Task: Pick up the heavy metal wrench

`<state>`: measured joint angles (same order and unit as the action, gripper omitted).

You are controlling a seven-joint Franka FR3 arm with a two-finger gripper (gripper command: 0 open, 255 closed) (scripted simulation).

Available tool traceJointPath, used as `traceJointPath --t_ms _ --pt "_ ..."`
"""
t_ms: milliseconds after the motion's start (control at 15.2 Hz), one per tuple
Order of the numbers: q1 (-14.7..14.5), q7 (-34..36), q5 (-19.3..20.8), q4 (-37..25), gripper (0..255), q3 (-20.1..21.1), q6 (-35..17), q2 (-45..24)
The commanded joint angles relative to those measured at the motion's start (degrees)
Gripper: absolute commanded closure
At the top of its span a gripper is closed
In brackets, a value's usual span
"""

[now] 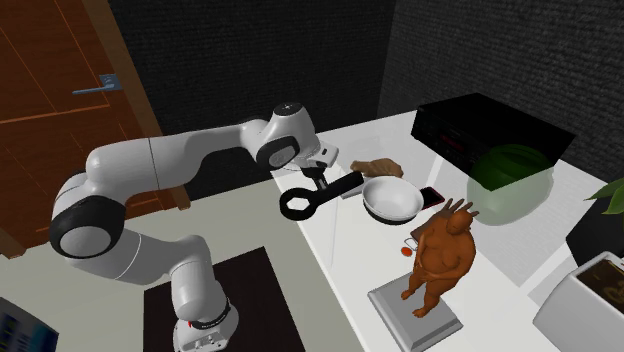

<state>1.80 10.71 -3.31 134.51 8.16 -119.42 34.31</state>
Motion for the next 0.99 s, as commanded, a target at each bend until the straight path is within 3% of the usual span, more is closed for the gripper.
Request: traceJointPath --t_ms 0,924 --pt "0.0 0.0 0.0 0.1 255 0.0 0.0 0.0" --pt "0.3 0.0 0.4 -10.1 255 -0.4 9.0 -1.2"
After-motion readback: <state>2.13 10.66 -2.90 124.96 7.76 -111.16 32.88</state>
